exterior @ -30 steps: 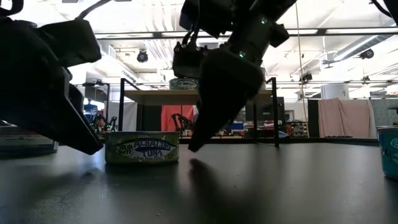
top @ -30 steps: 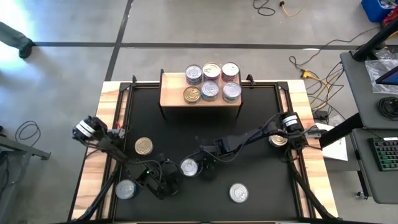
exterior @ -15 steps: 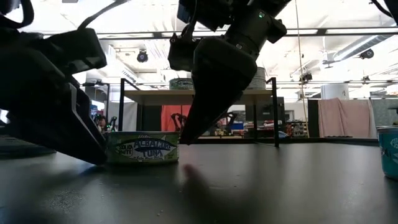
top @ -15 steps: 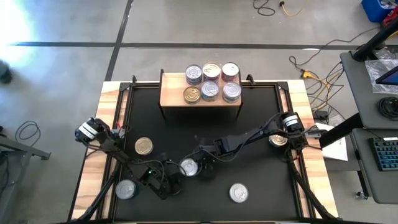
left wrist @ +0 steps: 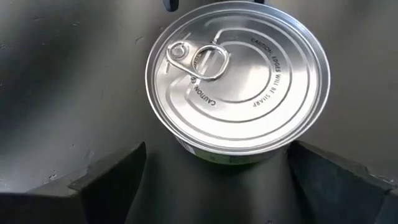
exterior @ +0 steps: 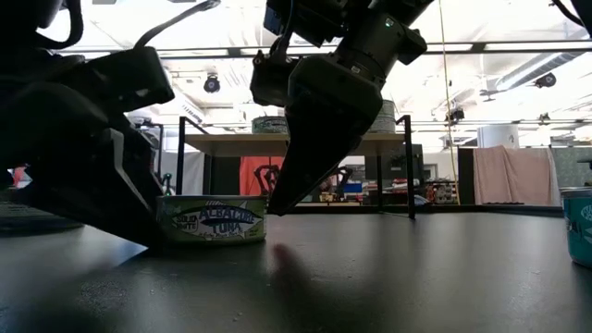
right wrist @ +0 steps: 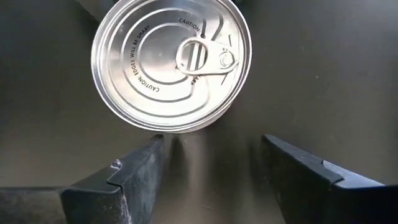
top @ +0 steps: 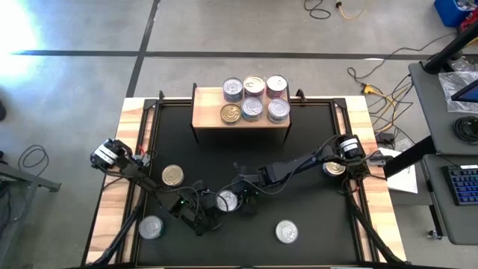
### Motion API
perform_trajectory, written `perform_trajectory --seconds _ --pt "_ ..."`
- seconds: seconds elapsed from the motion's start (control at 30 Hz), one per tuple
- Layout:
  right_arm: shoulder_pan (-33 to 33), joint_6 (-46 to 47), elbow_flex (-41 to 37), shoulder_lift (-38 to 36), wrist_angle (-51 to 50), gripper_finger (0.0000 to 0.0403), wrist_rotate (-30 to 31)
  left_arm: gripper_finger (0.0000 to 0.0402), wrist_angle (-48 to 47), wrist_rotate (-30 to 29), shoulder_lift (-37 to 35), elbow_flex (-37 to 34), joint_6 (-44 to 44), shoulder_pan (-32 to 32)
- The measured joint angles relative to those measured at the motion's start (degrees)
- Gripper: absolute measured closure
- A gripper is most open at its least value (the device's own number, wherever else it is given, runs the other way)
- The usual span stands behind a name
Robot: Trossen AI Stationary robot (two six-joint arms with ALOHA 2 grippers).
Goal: Stack canned seafood by type on shelf
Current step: Stack the green tuna can on top of the other green tuna can on the shelf
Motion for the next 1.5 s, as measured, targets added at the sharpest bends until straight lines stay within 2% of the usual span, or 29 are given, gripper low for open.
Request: perform_trajectory --seconds 0.17,0.33,0.6,0.73,0.83,1.13,1.5 --pt "0.02 -0.72 -0.03 1.97 0.63 0.0134 4.43 0.0017 4.06 -0.35 0.13 -1.14 1.59 1.08" --pt "0.14 1.5 0.38 4.41 2.27 0.0132 5.05 0.0017 5.86 1.17 0.22 -0.71 7.67 2.91" --pt "0.42 -0.52 6.13 5.08 -2.76 0.0136 4.55 0.0016 7.7 1.62 0.22 -0.22 16.56 4.39" --pt "0.37 -0.26 6.81 5.42 -3.68 0.0132 4.87 0.0016 6.27 5.43 0.2 0.28 13.02 5.97" --pt "0.4 0.88 6.57 5.81 -3.34 0.0134 5.07 0.0016 6.31 6.11 0.17 0.28 10.67 6.59" --pt "0.79 1.83 6.84 6.37 -4.81 0.0132 4.33 0.0016 5.49 9.59 0.31 1.74 12.58 8.83" --pt "0.63 0.29 7.1 6.48 -4.83 0.0111 4.0 0.0004 10.32 4.69 1.16 1.24 18.91 9.07"
